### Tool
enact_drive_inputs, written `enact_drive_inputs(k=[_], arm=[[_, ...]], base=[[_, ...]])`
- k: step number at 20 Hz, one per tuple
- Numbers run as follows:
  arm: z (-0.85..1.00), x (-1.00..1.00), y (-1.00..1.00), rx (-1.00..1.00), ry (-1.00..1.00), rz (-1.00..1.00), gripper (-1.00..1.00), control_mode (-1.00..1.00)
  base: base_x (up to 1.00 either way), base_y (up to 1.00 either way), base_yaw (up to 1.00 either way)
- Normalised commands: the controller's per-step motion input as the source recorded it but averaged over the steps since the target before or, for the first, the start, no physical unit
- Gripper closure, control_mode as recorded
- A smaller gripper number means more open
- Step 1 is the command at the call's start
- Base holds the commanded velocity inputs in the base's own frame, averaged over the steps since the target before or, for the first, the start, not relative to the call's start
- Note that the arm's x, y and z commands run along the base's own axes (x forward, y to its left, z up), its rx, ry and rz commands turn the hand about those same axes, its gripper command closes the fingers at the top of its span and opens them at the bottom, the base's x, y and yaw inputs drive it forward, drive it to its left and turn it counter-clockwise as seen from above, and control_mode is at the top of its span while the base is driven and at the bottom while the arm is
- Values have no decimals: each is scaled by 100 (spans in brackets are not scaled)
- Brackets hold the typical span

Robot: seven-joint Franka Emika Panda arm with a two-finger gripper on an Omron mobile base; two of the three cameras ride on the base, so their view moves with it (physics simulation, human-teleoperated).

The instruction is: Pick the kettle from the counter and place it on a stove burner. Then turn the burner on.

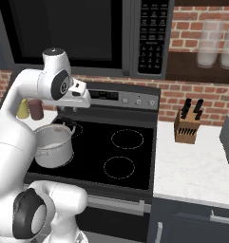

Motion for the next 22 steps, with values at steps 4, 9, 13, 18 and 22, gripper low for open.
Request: enact_drive_inputs(k=[4, 9, 13, 18, 22], arm=[[1, -20, 10, 0, 0, 1, -100, -100], [2, -89, 86, -11, -14, 24, -100, -100], [0, -79, 100, -19, -12, 29, -100, -100], [-3, -55, 100, -11, -12, 29, -100, -100], [0, -33, 100, -6, -9, 21, -100, -100]], base=[[0, 0, 0], [0, 0, 0], [0, 0, 0], [0, 0, 0], [0, 0, 0]])
